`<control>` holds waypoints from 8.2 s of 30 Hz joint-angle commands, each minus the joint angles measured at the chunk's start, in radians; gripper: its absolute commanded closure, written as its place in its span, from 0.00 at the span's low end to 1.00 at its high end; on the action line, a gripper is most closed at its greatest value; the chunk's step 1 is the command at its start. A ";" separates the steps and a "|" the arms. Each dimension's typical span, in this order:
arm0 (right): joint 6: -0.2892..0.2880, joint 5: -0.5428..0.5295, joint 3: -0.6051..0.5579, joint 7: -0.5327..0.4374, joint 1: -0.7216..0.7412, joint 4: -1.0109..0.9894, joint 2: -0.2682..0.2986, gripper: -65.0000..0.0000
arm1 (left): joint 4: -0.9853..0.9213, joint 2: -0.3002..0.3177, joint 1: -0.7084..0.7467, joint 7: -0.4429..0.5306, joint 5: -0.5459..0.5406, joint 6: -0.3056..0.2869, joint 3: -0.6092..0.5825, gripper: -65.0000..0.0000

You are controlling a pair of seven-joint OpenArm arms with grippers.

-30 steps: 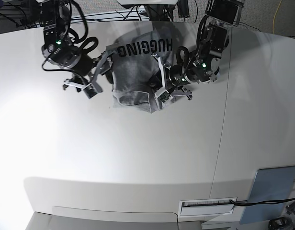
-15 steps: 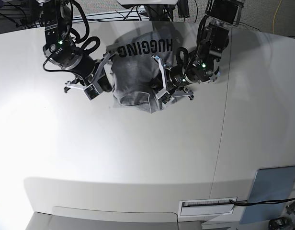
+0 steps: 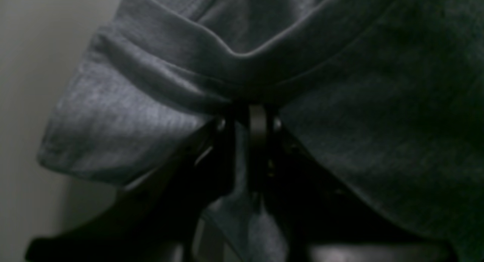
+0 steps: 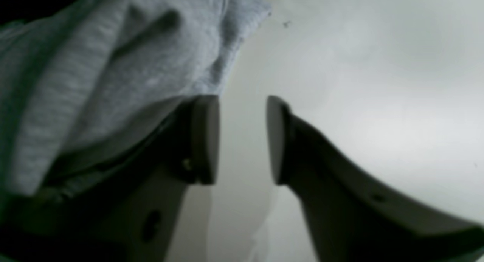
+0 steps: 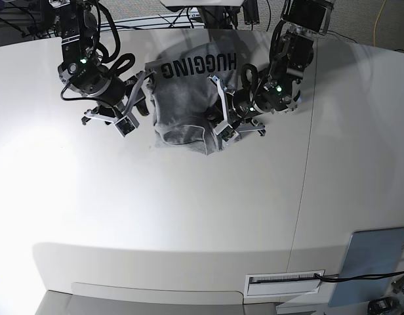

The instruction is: Fold the T-shirt properly

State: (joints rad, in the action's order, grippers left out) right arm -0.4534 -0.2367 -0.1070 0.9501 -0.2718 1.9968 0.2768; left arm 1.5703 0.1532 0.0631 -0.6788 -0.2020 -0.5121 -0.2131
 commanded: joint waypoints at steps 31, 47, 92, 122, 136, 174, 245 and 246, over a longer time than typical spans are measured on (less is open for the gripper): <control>-0.087 -0.134 0.003 -0.322 0.037 -0.160 0.003 0.70 | 0.015 0.000 -0.011 0.013 -0.006 0.000 0.002 0.88; -0.160 -0.274 0.003 -0.087 0.069 -0.068 0.003 0.62 | 0.015 0.000 -0.011 0.006 0.034 0.000 0.002 0.88; -0.204 -0.165 0.081 0.004 -0.007 -0.064 -0.064 0.62 | 0.015 0.000 -0.011 0.006 0.031 0.000 0.002 0.88; 0.130 0.335 -0.090 -0.183 0.225 -0.071 -0.063 0.62 | 0.015 0.000 -0.011 -0.004 0.031 0.000 0.002 0.88; 0.028 -0.114 -0.050 -0.139 0.145 0.168 -0.074 0.62 | 0.015 0.000 -0.010 -0.002 0.031 -0.001 0.002 0.88; -0.005 -0.006 0.150 -0.091 0.065 0.003 -0.077 0.62 | 0.273 -0.003 0.056 -0.004 -0.189 -0.039 0.200 0.88; -0.245 0.263 0.571 -0.537 -0.094 -1.387 -0.008 0.70 | -1.020 -0.039 0.273 0.289 0.285 -0.158 0.834 0.90; -0.245 0.263 0.515 -0.564 -0.094 -1.395 -0.008 0.70 | -1.029 -0.049 0.272 0.314 0.306 -0.124 0.800 0.90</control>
State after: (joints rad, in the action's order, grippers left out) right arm -0.6930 0.0269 0.3977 0.3763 -0.3534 0.5987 0.2535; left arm 0.5388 0.0959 0.3225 -0.3588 0.1040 -0.6212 0.5835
